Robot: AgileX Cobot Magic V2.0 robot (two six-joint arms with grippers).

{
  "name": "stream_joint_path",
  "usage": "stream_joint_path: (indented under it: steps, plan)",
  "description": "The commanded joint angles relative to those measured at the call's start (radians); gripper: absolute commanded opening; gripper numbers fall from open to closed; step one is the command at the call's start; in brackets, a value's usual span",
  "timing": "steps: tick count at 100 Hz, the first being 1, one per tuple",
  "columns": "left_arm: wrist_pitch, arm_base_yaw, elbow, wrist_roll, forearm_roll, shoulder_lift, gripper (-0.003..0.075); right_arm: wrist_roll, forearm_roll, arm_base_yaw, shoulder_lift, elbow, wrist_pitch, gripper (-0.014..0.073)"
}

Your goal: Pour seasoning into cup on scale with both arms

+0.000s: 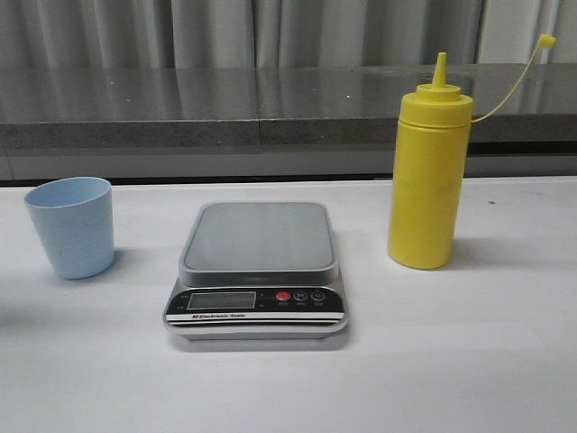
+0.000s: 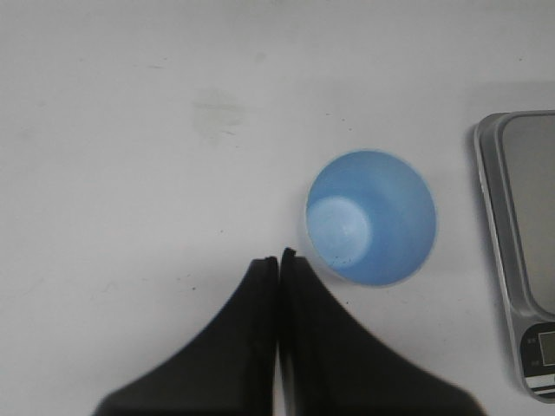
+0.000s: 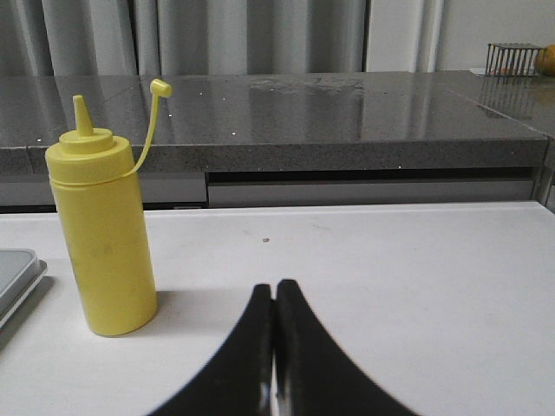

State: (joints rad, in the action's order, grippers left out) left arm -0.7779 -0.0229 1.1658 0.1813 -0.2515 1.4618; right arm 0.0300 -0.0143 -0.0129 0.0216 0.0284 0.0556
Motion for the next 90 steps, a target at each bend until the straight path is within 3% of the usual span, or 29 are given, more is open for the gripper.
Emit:
stream_joint_path:
  steps: [1, 10, 22, 32, 90]
  plan:
    - [0.033, 0.022, 0.052, 0.029, -0.046, 0.004, 0.0012, -0.003, 0.0, -0.003, 0.01, -0.02, -0.079, -0.0067]
    - [0.035, 0.042, 0.072, 0.03, -0.046, 0.037, 0.0112, -0.003, 0.0, -0.003, 0.01, -0.02, -0.079, -0.0067]
    - [0.035, 0.059, 0.089, 0.03, -0.046, 0.071, 0.0359, -0.003, 0.0, -0.003, 0.01, -0.02, -0.079, -0.0067]
    - [0.048, 0.066, 0.091, 0.03, -0.046, 0.083, 0.0476, -0.003, 0.0, -0.003, 0.01, -0.02, -0.079, -0.0067]
    - [0.085, 0.07, 0.109, 0.03, -0.051, 0.238, 0.0483, -0.003, 0.0, -0.003, 0.01, -0.02, -0.076, -0.0067]
